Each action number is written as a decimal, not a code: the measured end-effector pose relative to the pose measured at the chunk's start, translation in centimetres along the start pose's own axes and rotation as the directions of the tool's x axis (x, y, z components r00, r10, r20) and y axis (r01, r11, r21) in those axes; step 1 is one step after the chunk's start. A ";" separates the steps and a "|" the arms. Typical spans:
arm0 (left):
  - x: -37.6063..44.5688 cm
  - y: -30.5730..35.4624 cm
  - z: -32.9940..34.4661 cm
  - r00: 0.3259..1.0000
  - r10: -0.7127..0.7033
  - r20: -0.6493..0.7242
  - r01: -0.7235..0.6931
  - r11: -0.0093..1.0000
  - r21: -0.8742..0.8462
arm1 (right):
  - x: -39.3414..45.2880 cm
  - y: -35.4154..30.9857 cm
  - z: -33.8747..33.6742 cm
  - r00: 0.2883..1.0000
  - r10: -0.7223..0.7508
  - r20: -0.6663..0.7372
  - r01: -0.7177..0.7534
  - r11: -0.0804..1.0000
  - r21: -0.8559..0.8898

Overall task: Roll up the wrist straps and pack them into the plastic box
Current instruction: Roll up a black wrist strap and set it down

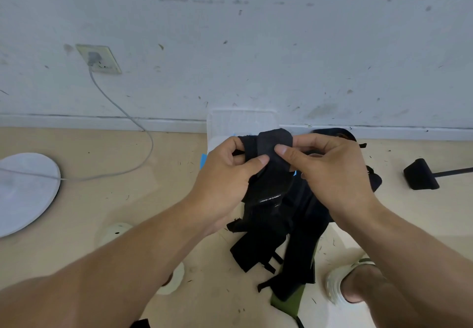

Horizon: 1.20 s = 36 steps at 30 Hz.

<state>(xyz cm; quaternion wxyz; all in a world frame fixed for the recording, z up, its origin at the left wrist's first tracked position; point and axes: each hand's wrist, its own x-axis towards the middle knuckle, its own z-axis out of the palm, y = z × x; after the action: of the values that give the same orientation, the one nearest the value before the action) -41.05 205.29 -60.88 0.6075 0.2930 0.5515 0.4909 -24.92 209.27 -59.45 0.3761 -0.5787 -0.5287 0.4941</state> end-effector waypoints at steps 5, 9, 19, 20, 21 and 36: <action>0.1 -0.2 0.1 1.000 -0.030 0.002 0.030 1.000 0.009 | 0.4 0.1 -0.3 1.000 0.004 0.027 -0.004 1.000 -0.010; 0.0 -0.2 0.2 1.000 -0.019 0.009 0.019 1.000 0.008 | 0.3 0.3 -0.2 1.000 0.000 0.019 0.001 0.999 -0.049; -0.4 0.4 0.4 0.999 -0.039 -0.035 0.037 0.997 -0.074 | 0.3 -0.1 -0.5 0.937 0.225 0.266 -0.222 0.974 -0.040; -0.4 0.4 0.4 0.998 -0.043 -0.043 0.039 0.996 -0.083 | 0.2 -0.1 -0.5 0.937 0.214 0.275 -0.217 0.976 -0.018; -0.4 0.5 0.5 0.998 -0.043 -0.048 0.038 0.995 -0.094 | 0.2 -0.1 -0.5 0.937 0.204 0.284 -0.213 0.977 0.003; -0.7 0.8 1.1 0.999 -0.042 -0.014 0.041 0.997 -0.064 | -0.3 -0.3 -0.4 0.950 0.166 0.263 -0.218 0.959 0.181</action>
<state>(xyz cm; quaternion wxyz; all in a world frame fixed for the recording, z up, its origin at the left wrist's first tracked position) -40.12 205.16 -59.63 0.6222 0.2581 0.5462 0.4979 -24.58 209.07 -59.00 0.3162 -0.5194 -0.4575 0.6488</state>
